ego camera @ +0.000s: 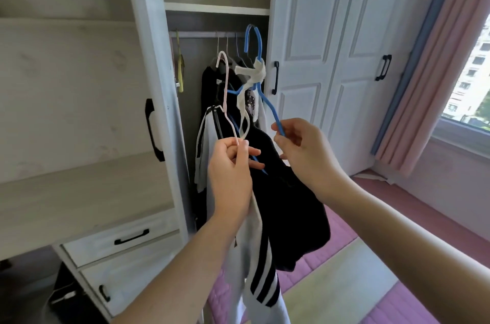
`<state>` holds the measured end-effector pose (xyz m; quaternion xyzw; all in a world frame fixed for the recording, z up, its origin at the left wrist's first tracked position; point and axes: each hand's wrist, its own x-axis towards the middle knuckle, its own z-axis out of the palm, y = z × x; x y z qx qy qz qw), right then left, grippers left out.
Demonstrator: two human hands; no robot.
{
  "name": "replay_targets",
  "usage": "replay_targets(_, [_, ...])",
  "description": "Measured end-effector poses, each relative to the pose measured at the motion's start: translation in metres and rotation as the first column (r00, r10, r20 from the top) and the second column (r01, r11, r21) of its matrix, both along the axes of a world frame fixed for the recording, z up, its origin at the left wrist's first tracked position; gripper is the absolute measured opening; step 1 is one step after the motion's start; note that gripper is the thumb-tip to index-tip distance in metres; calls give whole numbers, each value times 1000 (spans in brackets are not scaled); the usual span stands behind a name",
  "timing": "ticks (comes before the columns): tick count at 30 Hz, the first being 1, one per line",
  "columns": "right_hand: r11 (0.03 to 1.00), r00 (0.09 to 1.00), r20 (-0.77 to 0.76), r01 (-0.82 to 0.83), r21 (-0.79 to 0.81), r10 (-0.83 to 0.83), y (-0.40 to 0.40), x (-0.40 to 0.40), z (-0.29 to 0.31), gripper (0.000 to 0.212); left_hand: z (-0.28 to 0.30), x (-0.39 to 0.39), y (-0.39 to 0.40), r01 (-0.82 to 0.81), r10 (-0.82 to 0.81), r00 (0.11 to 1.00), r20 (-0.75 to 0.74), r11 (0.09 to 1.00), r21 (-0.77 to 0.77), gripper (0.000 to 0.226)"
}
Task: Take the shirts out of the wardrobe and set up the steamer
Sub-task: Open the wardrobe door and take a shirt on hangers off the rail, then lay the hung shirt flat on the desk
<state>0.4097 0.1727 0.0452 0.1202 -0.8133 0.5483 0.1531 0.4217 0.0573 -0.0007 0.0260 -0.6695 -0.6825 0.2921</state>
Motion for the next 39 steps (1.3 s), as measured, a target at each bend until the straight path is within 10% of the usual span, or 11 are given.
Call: replay_targets(39, [971,976,20,-217,104,216,-74,400,3,18,-12,423,-90,-199,202,978,-51,979,52,12])
